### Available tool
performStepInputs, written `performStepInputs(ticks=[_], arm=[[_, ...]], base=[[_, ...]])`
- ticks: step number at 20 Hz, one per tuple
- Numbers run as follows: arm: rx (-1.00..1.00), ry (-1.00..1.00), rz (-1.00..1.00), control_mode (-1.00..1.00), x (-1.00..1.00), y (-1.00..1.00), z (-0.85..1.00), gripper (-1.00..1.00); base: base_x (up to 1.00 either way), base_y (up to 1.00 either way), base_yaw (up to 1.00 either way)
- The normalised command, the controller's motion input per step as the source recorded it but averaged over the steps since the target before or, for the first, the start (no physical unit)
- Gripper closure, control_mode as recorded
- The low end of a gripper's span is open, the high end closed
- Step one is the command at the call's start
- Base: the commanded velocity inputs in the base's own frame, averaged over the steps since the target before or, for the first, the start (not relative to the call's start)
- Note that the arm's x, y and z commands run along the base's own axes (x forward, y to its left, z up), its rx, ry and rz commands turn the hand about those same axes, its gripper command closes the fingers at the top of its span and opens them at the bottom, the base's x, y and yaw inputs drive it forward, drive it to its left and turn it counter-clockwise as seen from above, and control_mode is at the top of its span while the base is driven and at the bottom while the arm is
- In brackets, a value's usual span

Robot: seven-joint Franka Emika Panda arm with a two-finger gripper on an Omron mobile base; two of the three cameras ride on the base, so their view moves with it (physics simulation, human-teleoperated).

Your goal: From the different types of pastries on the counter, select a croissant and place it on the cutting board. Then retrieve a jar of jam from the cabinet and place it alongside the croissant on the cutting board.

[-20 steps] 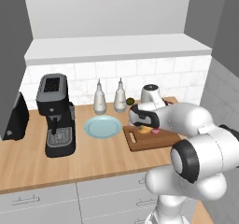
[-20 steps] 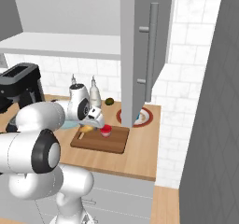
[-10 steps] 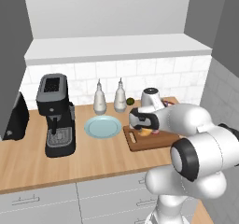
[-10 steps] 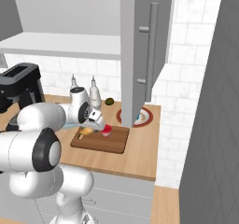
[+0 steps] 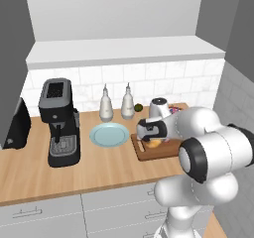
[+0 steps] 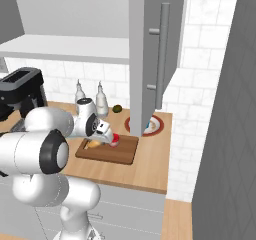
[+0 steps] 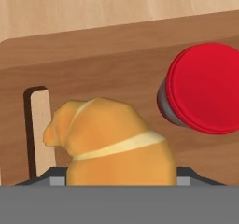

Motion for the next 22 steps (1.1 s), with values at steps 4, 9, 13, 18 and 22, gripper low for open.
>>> performStepInputs(ticks=[4, 9, 13, 18, 22], arm=[[0.00, 0.00, 0.00, -1.00, 0.04, 0.00, -0.15, -1.00], [0.00, 0.00, 0.01, -1.00, 0.00, -0.18, -0.11, -1.00], [0.00, -0.01, 0.03, -1.00, -0.01, -0.27, -0.02, -1.00], [0.01, -0.05, 0.01, -1.00, -0.18, -0.25, 0.00, -1.00], [0.00, -0.19, 0.01, -1.00, -0.79, 0.56, 0.01, -1.00]], base=[[0.00, 0.00, 0.00], [0.00, 0.00, 0.00], [0.00, 0.00, 0.00], [0.00, 0.00, 0.00], [0.00, 0.00, 0.00]])
